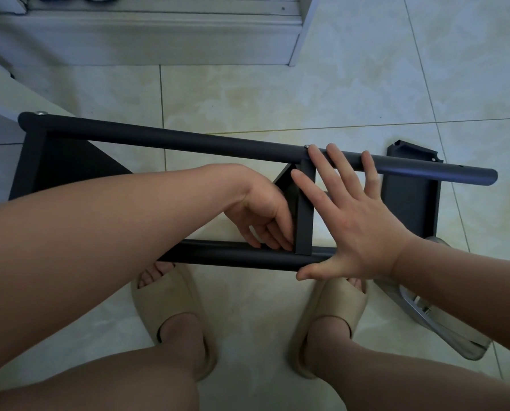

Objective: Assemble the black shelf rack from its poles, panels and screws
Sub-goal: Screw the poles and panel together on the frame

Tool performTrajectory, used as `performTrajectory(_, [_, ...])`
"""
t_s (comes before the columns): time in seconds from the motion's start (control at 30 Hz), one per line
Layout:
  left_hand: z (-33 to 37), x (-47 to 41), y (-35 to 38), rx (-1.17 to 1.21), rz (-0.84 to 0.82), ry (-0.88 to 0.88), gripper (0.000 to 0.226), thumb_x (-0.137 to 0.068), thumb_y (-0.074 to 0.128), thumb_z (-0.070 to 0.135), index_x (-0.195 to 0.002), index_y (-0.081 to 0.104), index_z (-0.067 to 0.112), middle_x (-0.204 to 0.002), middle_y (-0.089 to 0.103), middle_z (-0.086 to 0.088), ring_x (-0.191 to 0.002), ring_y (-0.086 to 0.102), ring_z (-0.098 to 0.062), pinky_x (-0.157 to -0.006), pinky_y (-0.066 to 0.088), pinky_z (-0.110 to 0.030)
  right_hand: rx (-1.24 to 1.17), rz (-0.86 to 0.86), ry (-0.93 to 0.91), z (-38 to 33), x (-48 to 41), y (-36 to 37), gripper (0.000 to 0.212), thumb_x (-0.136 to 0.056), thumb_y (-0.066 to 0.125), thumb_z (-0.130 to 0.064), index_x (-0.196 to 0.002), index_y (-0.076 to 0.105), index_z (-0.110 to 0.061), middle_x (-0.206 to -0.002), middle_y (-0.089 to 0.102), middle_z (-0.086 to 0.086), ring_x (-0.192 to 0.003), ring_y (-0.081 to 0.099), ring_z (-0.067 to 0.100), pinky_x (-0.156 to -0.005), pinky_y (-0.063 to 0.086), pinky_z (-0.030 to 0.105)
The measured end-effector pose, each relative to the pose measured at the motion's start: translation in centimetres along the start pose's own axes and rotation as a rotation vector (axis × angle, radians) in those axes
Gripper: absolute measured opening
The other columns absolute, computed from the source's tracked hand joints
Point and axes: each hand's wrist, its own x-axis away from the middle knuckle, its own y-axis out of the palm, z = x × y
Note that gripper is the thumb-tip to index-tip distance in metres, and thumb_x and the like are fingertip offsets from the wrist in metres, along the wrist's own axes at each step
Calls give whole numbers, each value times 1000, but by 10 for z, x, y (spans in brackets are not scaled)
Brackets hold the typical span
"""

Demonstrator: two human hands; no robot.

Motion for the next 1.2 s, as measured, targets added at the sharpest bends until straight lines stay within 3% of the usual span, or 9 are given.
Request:
performTrajectory(0.1, [1,2,0,4,-19,0,23,-90,66,11,-112,72,17,-102,75,1,-104,65,-17,-106,45,-44,-3,0,1,0,0,0,131,-67,29,-103,-163,15,-14,-169,2,20,-156,-1,41,-118,-2,72])
performTrajectory(0.23, [1,2,1,5,-53,-32,15,-94,62,22,-100,75,23,-104,76,4,-103,67,-15,-96,47,-43,-2,-6,4,0,-1,0,131,-67,29,-103,-163,14,-14,-169,2,20,-156,-2,41,-118,-2,72])
performTrajectory(0.33, [2,1,0,-5,-37,-61,13,-94,63,22,-103,73,22,-99,75,5,-102,66,-16,-94,49,-44,0,-7,2,0,-1,0,131,-67,29,-103,-163,14,-14,-169,2,20,-156,-2,41,-118,-1,72])
performTrajectory(0.43, [5,2,0,-6,-28,-74,13,-94,63,18,-104,71,20,-90,73,4,-98,62,-16,-94,48,-44,2,-7,3,0,0,0,132,-66,31,-103,-163,16,-14,-169,3,20,-156,-1,41,-118,-1,72])
performTrajectory(0.87, [5,3,2,-32,-13,-37,15,-94,64,19,-107,72,22,-100,76,5,-111,65,-16,-106,43,-55,5,-10,2,-1,0,-2,131,-67,31,-102,-162,17,-13,-169,4,21,-156,1,42,-117,1,74])
performTrajectory(1.07, [6,5,2,-39,0,-13,39,-92,65,11,-130,64,13,-114,74,-1,-117,65,-17,-110,40,-56,5,-16,-1,0,-1,0,131,-67,29,-103,-163,15,-14,-169,2,20,-156,-2,41,-118,-1,72])
performTrajectory(1.2, [7,7,2,-89,-5,-17,25,-94,64,21,-118,69,23,-107,76,6,-116,64,-15,-112,34,-57,3,-10,-2,0,-1,0,131,-68,28,-103,-163,15,-13,-169,2,20,-156,-2,41,-118,-2,72])
